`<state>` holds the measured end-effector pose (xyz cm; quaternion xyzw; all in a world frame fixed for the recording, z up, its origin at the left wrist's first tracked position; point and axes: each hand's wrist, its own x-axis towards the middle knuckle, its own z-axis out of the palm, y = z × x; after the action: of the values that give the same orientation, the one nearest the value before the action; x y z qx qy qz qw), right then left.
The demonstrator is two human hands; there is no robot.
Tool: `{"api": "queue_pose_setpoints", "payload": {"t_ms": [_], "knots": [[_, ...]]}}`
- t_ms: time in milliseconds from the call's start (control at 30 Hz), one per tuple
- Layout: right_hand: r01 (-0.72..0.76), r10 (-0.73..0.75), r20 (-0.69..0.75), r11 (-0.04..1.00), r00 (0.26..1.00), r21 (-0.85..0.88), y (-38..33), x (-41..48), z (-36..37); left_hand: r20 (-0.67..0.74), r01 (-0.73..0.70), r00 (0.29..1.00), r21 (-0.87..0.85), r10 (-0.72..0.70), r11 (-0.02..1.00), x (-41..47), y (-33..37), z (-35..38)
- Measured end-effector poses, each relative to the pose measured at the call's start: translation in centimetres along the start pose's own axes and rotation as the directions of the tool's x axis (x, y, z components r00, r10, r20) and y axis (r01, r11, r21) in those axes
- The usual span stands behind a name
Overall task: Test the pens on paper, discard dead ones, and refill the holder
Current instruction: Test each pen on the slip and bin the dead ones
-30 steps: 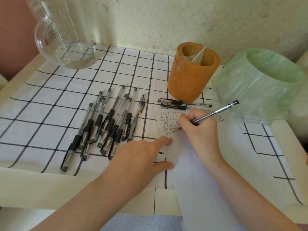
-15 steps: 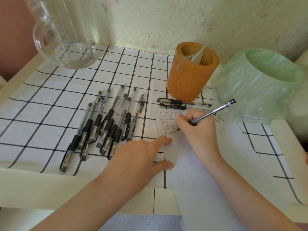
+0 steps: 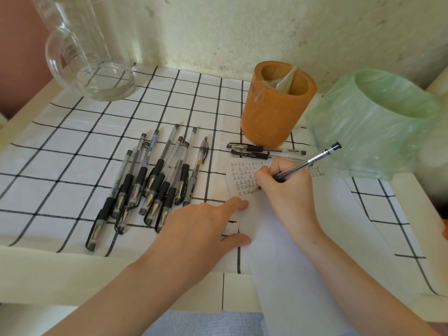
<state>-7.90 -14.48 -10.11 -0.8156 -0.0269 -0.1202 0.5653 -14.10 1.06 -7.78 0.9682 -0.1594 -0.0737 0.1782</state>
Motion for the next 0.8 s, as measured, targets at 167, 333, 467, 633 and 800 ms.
{"api": "queue_pose_setpoints", "payload": {"t_ms": [167, 333, 467, 633, 800], "knots": [[-0.011, 0.011, -0.005, 1.000, 1.000, -0.009, 0.0, 0.0, 0.1, 0.007, -0.007, 1.000, 0.011, 0.007, 1.000, 0.0, 0.0, 0.0], [-0.178, 0.186, -0.012, 0.957, 0.983, 0.230, -0.9, 0.6, -0.7, 0.003, -0.004, 1.000, -0.053, 0.004, 0.999, 0.0, -0.1, -0.1], [-0.320, 0.306, 0.102, 0.854, 0.947, 0.411, -2.4, 0.9, -2.1, -0.094, 0.019, 0.993, -0.502, -0.076, 0.864, 0.1, 0.0, -0.7], [-0.445, 0.329, 0.305, 0.742, 0.894, 0.502, -3.9, 0.2, -2.8, -0.120, -0.008, 0.986, -0.726, -0.114, 0.688, 0.8, 0.0, -0.9], [-0.449, 0.345, 0.298, 0.775, 0.890, 0.444, -4.2, -0.3, -2.4, -0.143, -0.056, 0.985, -0.778, -0.091, 0.626, 0.8, 0.1, -0.9]]}}
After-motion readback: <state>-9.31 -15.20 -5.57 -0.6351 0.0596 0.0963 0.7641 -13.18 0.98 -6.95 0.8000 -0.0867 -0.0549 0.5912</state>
